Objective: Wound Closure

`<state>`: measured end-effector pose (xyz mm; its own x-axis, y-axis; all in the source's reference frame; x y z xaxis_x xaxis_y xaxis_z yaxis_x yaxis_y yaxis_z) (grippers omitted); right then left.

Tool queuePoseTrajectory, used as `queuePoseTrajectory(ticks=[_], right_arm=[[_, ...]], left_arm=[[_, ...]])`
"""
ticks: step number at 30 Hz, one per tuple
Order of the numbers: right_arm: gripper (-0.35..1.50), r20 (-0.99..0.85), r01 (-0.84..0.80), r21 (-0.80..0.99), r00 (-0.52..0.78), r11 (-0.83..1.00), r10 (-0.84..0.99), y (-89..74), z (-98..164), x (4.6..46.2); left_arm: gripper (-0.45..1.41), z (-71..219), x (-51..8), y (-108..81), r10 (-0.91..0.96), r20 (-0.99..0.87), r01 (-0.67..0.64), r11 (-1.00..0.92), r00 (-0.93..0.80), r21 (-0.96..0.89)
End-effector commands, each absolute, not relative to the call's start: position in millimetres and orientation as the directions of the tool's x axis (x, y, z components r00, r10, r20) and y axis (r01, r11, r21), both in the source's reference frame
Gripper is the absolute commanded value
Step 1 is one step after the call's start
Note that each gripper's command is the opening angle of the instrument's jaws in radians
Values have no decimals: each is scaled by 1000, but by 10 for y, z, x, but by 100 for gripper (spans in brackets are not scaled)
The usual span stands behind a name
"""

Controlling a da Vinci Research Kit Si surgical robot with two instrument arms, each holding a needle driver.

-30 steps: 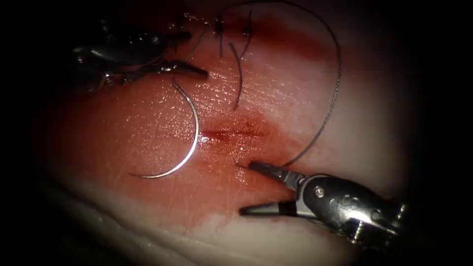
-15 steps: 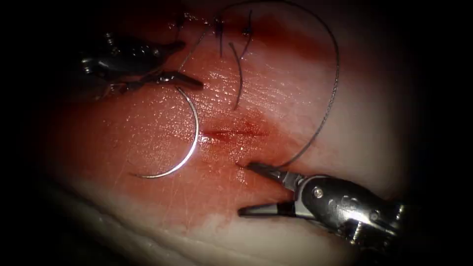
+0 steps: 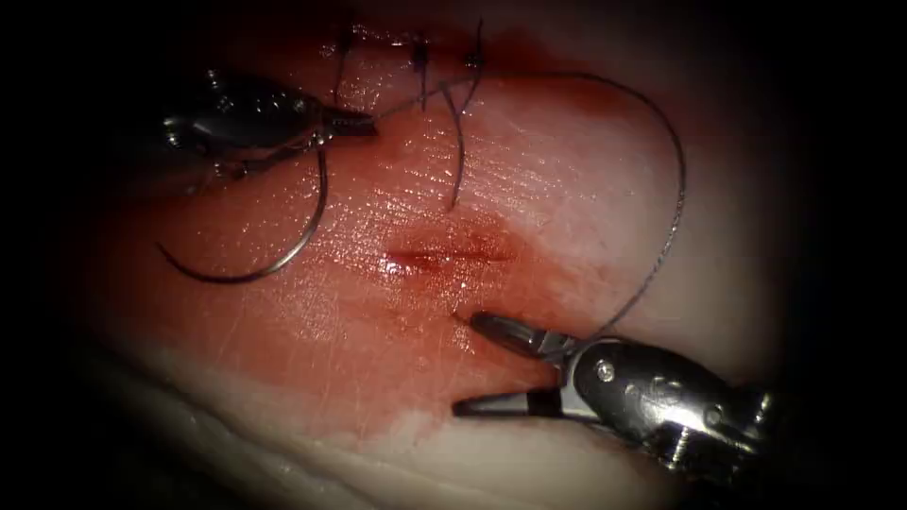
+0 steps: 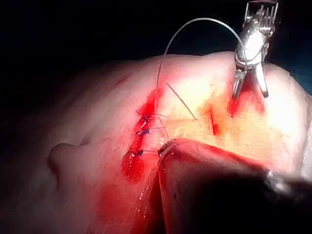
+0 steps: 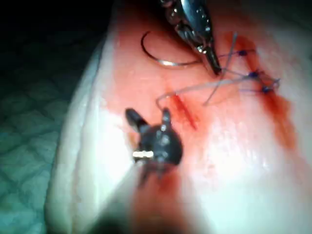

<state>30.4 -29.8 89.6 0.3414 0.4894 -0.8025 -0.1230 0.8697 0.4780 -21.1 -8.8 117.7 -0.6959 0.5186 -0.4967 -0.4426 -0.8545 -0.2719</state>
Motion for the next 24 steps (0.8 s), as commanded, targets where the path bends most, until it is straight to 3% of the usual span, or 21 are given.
queuePoseTrajectory(ticks=[1,8,11,13,14,15,24], right_arm=[[101,-802,-119,481,340,869,491,-297,897,307],[101,-798,-118,487,341,865,496,-281,889,280],[90,-796,-144,482,341,865,500,-270,888,268],[44,-799,-138,474,348,870,491,-259,885,265],[44,-799,-138,474,348,870,491,-259,885,265],[-31,-811,-124,456,351,881,469,-246,878,262],[-35,-860,-216,337,326,917,393,-202,838,272]], left_arm=[[-45,1176,-214,-85,516,-513,-442,-855,-686,-269],[-45,1098,-197,-76,493,-597,-425,-866,-632,-264],[-45,1051,-193,-77,484,-634,-417,-869,-603,-266],[-45,1026,-195,-79,468,-651,-409,-876,-597,-254],[-45,1026,-195,-79,468,-651,-409,-876,-597,-254],[-45,1015,-199,-82,462,-653,-406,-879,-600,-248],[-45,1030,-220,-101,449,-664,-401,-885,-598,-237]])
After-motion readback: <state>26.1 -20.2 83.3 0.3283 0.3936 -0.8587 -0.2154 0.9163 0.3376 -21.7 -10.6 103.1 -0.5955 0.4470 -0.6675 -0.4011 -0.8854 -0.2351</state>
